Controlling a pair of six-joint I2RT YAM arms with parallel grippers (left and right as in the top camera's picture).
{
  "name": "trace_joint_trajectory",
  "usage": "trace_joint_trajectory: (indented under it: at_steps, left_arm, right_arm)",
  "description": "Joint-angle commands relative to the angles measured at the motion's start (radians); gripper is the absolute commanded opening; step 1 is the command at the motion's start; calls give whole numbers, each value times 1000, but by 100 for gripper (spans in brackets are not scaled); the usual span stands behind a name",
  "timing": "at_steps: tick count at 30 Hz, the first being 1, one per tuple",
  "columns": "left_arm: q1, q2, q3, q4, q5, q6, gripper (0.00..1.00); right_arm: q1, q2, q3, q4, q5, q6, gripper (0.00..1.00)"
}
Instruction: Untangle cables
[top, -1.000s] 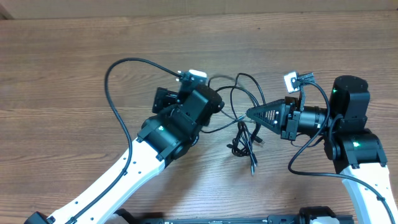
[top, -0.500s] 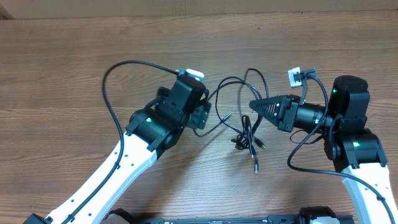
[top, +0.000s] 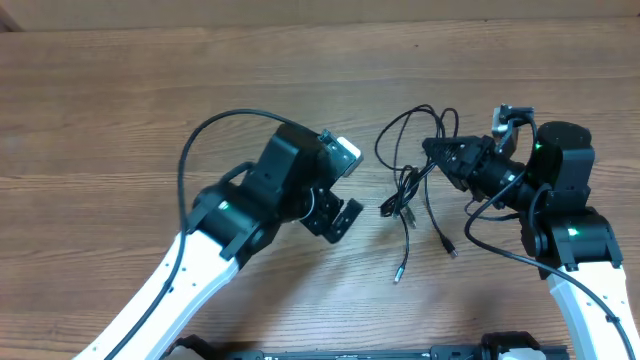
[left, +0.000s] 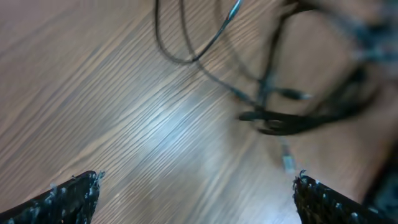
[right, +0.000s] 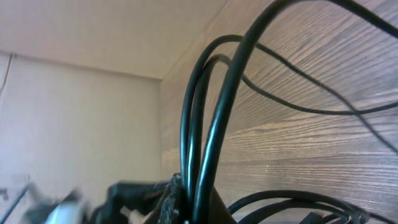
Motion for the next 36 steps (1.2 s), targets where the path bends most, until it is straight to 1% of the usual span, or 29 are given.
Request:
trace_joint_trajectory:
  at_steps: [1, 3, 5, 9, 16, 23, 27, 33, 36]
  left_arm:
    - [2, -89, 18, 7, 176, 58, 100]
    - [2, -119, 18, 6, 261, 93, 100]
    - [2, -143, 18, 0, 302, 118, 100]
    - [2, -175, 18, -27, 300, 151, 100]
    - [2, -178, 18, 11, 304, 151, 100]
    - [2, -176, 18, 131, 303, 151, 100]
    - [2, -151, 18, 177, 304, 150, 100]
    - [-8, -92, 18, 203, 341, 146, 100]
    - [-9, -72, 18, 206, 337, 146, 100]
  right_arm:
    - [-3, -5, 18, 8, 23, 97, 4]
    - [-3, -5, 18, 24, 23, 150, 4]
    - [-3, -5, 18, 46, 23, 233, 4]
    - [-3, -5, 18, 127, -1, 455, 4]
    - [-3, -5, 18, 280, -96, 729, 4]
    - [-3, -5, 18, 369, -181, 791, 4]
    - [-3, -5, 18, 420, -250, 795, 4]
    - [-3, -5, 18, 419, -294, 794, 4]
    - [-3, -5, 18, 419, -307, 794, 4]
